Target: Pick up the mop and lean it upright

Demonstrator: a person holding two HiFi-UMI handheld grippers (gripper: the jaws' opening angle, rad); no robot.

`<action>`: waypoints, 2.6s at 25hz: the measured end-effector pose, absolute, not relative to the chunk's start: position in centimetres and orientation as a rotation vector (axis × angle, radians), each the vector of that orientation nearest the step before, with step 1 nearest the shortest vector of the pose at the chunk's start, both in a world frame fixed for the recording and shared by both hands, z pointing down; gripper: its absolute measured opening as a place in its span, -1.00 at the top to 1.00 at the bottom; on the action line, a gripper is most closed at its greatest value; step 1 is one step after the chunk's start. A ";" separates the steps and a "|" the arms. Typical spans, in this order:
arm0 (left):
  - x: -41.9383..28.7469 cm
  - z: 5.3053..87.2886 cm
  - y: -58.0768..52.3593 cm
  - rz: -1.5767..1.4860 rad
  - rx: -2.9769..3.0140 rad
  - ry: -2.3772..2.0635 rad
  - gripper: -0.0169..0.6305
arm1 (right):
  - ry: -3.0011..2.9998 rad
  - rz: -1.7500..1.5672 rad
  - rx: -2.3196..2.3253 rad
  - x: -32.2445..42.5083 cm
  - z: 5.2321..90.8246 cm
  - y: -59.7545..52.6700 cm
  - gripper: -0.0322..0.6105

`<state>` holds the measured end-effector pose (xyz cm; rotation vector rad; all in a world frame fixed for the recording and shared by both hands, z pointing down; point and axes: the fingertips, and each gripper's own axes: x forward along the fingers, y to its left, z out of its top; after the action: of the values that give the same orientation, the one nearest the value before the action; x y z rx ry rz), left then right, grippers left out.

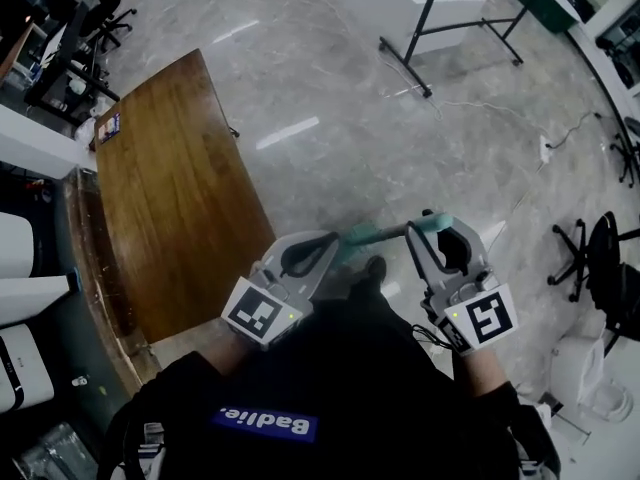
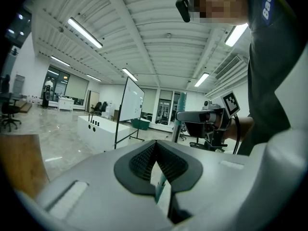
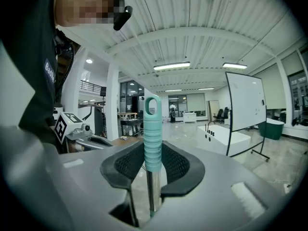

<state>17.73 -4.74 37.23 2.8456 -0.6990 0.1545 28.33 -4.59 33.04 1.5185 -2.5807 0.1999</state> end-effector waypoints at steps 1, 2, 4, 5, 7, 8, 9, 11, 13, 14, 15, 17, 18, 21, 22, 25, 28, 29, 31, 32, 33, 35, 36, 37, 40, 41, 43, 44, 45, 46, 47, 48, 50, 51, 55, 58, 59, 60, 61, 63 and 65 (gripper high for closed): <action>18.7 37.1 -5.4 0.155 2.840 -0.735 0.89 | -2.612 0.207 1.465 28.6 33.3 -5.4 0.54; 19.8 36.9 -6.0 0.155 2.833 -0.770 0.89 | -2.643 0.212 1.410 28.9 33.4 -6.2 0.54; 21.9 36.6 -7.1 0.157 2.817 -0.840 0.89 | -2.702 0.213 1.303 29.7 33.4 -7.6 0.54; 22.9 36.6 -7.6 0.161 2.807 -0.874 0.89 | -2.730 0.212 1.251 30.2 33.4 -8.2 0.54; 24.5 36.6 -8.3 0.169 2.783 -0.939 0.89 | -2.778 0.204 1.154 30.9 33.3 -9.3 0.54; 25.1 36.7 -8.5 0.173 2.771 -0.969 0.89 | -2.796 0.198 1.111 31.2 33.3 -9.9 0.54; 25.6 36.8 -8.8 0.177 2.758 -0.998 0.89 | -2.811 0.191 1.074 31.6 33.4 -10.5 0.54; 26.4 37.2 -9.3 0.188 2.730 -1.050 0.89 | -2.832 0.181 1.018 32.4 33.6 -11.7 0.54; 26.9 37.5 -9.8 0.200 2.705 -1.094 0.89 | -2.845 0.178 0.987 33.3 33.7 -12.8 0.54; 27.0 37.5 -10.0 0.202 2.694 -1.115 0.89 | -2.852 0.176 0.977 33.8 33.7 -13.3 0.54; 27.1 37.5 -10.2 0.201 2.684 -1.136 0.89 | -2.858 0.170 0.968 34.2 33.6 -13.8 0.54; 26.9 37.5 -10.5 0.196 2.669 -1.175 0.89 | -2.868 0.155 0.955 34.9 33.5 -14.9 0.54; 26.9 37.5 -10.7 0.193 2.665 -1.190 0.89 | -2.871 0.146 0.950 35.1 33.4 -15.5 0.54; 26.7 37.5 -11.2 0.179 2.651 -1.217 0.89 | -2.879 0.118 0.933 35.7 32.9 -17.0 0.54; 26.6 37.6 -11.5 0.173 2.647 -1.221 0.89 | -2.881 0.108 0.925 35.8 32.7 -17.5 0.54; 26.3 37.9 -12.7 0.150 2.638 -1.227 0.89 | -2.880 0.080 0.902 36.0 32.6 -19.0 0.54; 25.3 38.2 -14.5 0.122 2.635 -1.222 0.89 | -2.876 0.058 0.893 35.4 32.4 -20.5 0.54; 25.0 38.3 -15.2 0.111 2.634 -1.216 0.89 | -2.876 0.051 0.893 35.1 32.2 -21.0 0.54; 24.9 38.2 -16.9 0.086 2.638 -1.203 0.89 | -2.875 0.051 0.898 34.9 31.9 -22.4 0.54; 24.9 38.0 -17.9 0.074 2.646 -1.197 0.89 | -2.875 0.058 0.904 34.9 31.7 -23.3 0.54; 24.9 37.7 -19.0 0.062 2.656 -1.193 0.89 | -2.875 0.068 0.909 35.0 31.5 -24.2 0.54; 24.5 37.0 -21.2 0.036 2.670 -1.192 0.89 | -2.874 0.087 0.911 35.0 31.1 -26.2 0.54; 24.0 36.8 -22.3 0.022 2.671 -1.196 0.89 | -2.874 0.093 0.908 34.7 31.0 -27.2 0.54; 23.2 36.7 -23.2 0.009 2.669 -1.203 0.89 | -2.875 0.095 0.903 34.1 31.0 -28.2 0.54; 20.2 37.0 -25.2 -0.028 2.641 -1.234 0.89 | -2.878 0.083 0.859 31.1 31.2 -30.5 0.54; 19.2 37.2 -25.7 -0.036 2.627 -1.246 0.89 | -2.876 0.077 0.836 30.0 31.2 -31.1 0.54; 17.3 37.4 -26.5 -0.045 2.605 -1.279 0.89 | -2.872 0.066 0.792 28.1 31.5 -32.2 0.54; 16.5 37.4 -26.9 -0.049 2.596 -1.301 0.89 | -2.872 0.059 0.773 27.3 31.6 -32.8 0.54; 15.7 37.4 -27.3 -0.056 2.587 -1.327 0.89 | -2.873 0.050 0.751 26.5 31.7 -33.4 0.54; 14.9 37.3 -27.5 -0.063 2.576 -1.356 0.89 | -2.874 0.041 0.726 25.8 31.7 -34.0 0.54; 14.1 37.2 -27.7 -0.070 2.563 -1.387 0.89 | -2.875 0.031 0.698 25.0 31.8 -34.6 0.54; 13.3 37.1 -27.9 -0.075 2.550 -1.416 0.89 | -2.877 0.023 0.668 24.1 31.8 -35.2 0.54; 11.5 37.2 -28.0 -0.081 2.520 -1.474 0.89 | -2.879 0.015 0.607 22.4 32.0 -36.3 0.54; 10.6 37.1 -28.0 -0.085 2.503 -1.503 0.89 | -2.877 0.009 0.578 21.5 32.2 -36.8 0.54; 7.0 36.8 -27.6 -0.110 2.424 -1.634 0.89 | -2.873 -0.028 0.473 18.3 32.5 -38.8 0.54; 4.7 36.8 -27.3 -0.114 2.353 -1.747 0.89 | -2.898 -0.040 0.386 15.8 32.2 -40.3 0.54; 4.0 36.9 -27.3 -0.113 2.332 -1.783 0.89 | -2.911 -0.046 0.358 14.9 32.1 -40.9 0.54; 3.3 36.9 -27.2 -0.113 2.310 -1.818 0.89 | -2.923 -0.052 0.332 14.0 32.0 -41.4 0.54; 2.7 36.9 -27.2 -0.115 2.286 -1.853 0.89 | -2.932 -0.056 0.310 13.2 32.0 -41.9 0.54; 1.3 36.9 -27.1 -0.118 2.230 -1.921 0.89 | -2.936 -0.052 0.270 11.8 32.1 -43.0 0.54; 0.1 37.0 -27.2 -0.116 2.168 -1.984 0.89 | -2.946 -0.035 0.217 10.4 32.2 -44.0 0.54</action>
<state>0.10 -27.19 37.04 2.1680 -1.9839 -0.1159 10.40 -43.98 32.20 0.2172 -2.9460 -0.0353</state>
